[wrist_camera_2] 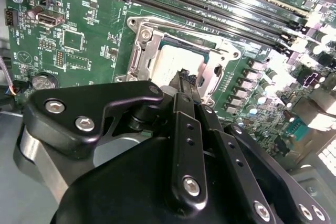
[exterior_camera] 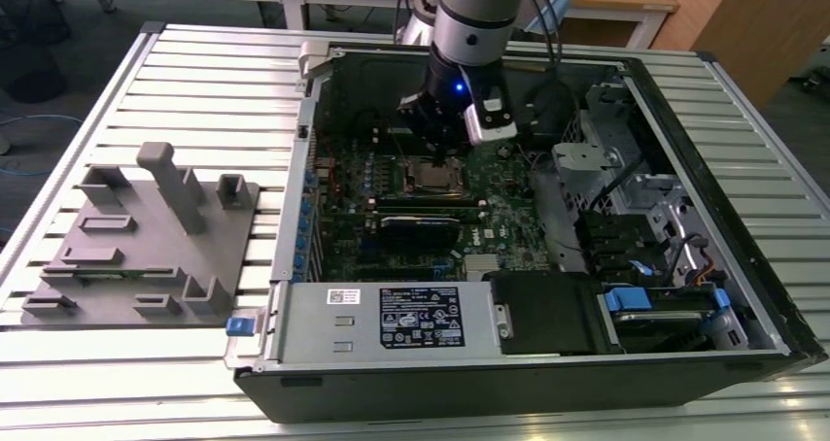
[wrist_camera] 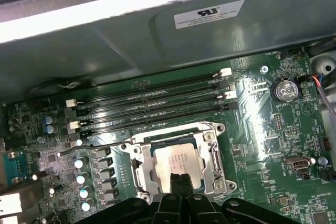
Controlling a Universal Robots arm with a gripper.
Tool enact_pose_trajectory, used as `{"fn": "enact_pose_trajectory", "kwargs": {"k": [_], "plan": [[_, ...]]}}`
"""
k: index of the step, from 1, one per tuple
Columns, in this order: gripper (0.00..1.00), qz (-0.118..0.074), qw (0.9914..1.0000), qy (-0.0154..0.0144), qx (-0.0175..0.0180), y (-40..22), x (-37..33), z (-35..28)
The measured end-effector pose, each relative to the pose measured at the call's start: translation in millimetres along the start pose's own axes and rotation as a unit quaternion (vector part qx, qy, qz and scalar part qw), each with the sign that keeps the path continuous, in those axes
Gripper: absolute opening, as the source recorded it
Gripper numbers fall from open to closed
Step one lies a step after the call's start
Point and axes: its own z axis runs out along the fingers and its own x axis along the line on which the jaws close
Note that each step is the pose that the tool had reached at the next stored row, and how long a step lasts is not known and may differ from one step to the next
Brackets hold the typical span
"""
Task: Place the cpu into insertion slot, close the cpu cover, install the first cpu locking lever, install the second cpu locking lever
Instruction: 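Close the cpu cover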
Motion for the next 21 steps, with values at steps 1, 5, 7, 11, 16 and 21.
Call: {"fn": "enact_pose_trajectory", "kwargs": {"k": [1,5,7,11,16,21], "plan": [[0.11,-0.001,0.99999,-0.0037,-0.0011,0.0,0.1,0.3],[0.11,-0.004,0.99981,-0.0186,-0.0047,-0.2,0.8,1.6],[0.11,-0.005,0.99979,-0.0193,-0.0048,-0.2,0.9,1.6],[0.11,-0.005,0.99979,-0.0193,-0.0047,-0.4,1.4,1.9],[0.11,-0.005,0.99979,-0.0191,-0.0056,-0.5,1.3,5.5],[0.11,-0.005,0.99979,-0.0193,-0.0057,-1.0,3.5,6.8]]}}
